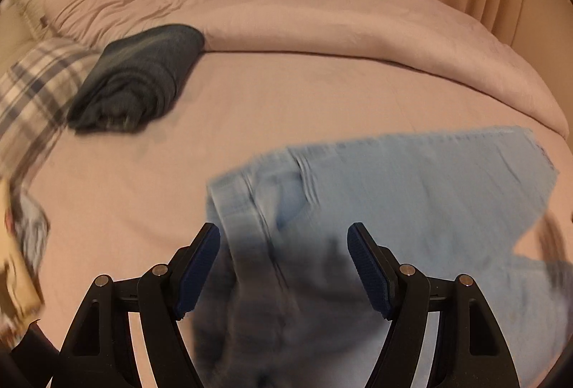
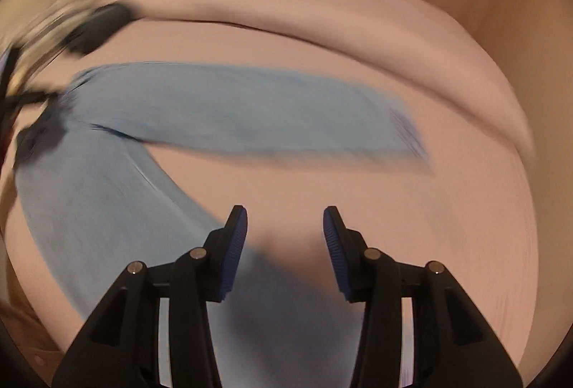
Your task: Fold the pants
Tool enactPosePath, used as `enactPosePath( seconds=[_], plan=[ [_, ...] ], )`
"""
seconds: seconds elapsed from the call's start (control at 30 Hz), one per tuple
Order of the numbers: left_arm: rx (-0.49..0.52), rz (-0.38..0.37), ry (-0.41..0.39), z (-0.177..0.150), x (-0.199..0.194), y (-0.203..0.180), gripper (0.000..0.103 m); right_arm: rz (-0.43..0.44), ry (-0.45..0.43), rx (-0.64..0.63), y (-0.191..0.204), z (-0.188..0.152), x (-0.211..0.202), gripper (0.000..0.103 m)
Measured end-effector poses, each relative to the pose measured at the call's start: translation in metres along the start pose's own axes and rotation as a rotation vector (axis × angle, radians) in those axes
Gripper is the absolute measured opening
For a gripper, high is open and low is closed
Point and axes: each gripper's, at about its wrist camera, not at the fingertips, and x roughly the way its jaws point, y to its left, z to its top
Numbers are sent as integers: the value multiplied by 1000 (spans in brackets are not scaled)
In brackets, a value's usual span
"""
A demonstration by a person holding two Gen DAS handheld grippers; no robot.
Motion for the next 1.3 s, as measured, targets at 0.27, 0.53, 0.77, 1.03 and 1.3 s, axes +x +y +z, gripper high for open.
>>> enactPosePath(
  seconds=[0.27,0.53,0.77,1.03,1.3],
  plan=[
    [217,-85,95,46,55,-10,74,61,66,-331,35,139,129,43],
    [294,-205,272,60,108,-1,66,149,323,-395,42,179,219,39],
    [319,-212,160,53,87,-8,26,136,311,-503,69,186,217,4],
    [273,-84,108,42,96,-6,33,-23,230,-476,93,223,264,7],
    [162,-129,62,54,58,40,79,-38,147,-338,65,249,231,32]
  ],
)
